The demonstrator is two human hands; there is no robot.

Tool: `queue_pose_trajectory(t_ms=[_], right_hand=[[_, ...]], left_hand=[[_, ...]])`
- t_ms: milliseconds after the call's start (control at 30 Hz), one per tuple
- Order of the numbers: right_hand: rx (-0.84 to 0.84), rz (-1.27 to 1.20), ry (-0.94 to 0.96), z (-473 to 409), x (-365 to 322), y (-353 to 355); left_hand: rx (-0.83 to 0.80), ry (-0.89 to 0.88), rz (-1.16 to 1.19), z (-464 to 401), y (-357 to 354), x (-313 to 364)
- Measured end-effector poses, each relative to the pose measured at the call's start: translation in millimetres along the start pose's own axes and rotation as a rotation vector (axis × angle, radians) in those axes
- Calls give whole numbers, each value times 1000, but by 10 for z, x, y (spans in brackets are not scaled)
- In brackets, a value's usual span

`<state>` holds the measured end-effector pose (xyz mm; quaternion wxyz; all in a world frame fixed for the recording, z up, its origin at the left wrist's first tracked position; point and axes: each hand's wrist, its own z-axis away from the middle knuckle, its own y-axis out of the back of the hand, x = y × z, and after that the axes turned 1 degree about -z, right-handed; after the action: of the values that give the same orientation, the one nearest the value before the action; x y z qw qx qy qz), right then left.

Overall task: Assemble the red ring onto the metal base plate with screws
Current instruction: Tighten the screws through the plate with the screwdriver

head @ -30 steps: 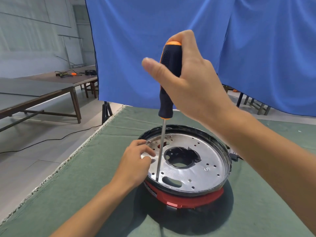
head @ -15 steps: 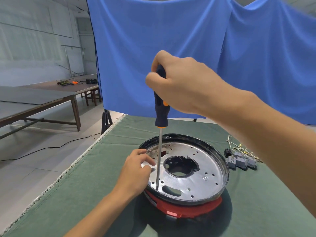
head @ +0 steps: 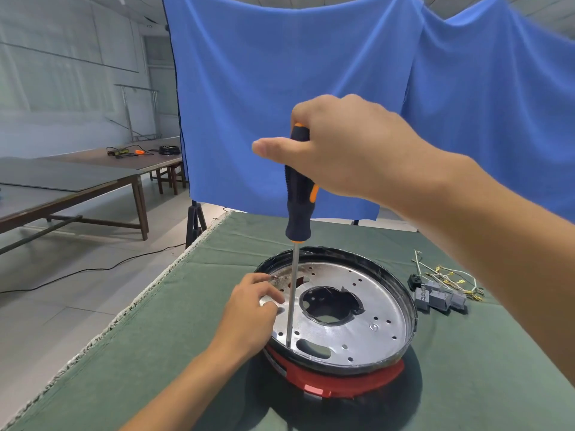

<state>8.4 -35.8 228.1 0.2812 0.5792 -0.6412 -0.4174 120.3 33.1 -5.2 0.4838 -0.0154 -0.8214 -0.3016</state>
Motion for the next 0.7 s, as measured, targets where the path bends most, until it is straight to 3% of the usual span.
queue_pose_trajectory(t_ms=[100, 233, 367, 500, 600, 700], right_hand=[[-119, -103, -1, -8, -27, -2], [-21, 37, -1, -31, -27, 29], [-208, -54, -27, -43, -43, 61], [-74, 142, 16, -13, -69, 115], [-225, 52, 6, -3, -114, 114], [-140, 74, 58, 2, -112, 128]], left_hand=[[0, -2, 1, 2, 7, 6], [11, 12, 11, 11, -1, 28], [20, 2, 4, -3, -12, 8], [23, 7, 10, -3, -16, 15], [22, 5, 12, -6, -19, -2], [16, 11, 15, -1, -20, 1]])
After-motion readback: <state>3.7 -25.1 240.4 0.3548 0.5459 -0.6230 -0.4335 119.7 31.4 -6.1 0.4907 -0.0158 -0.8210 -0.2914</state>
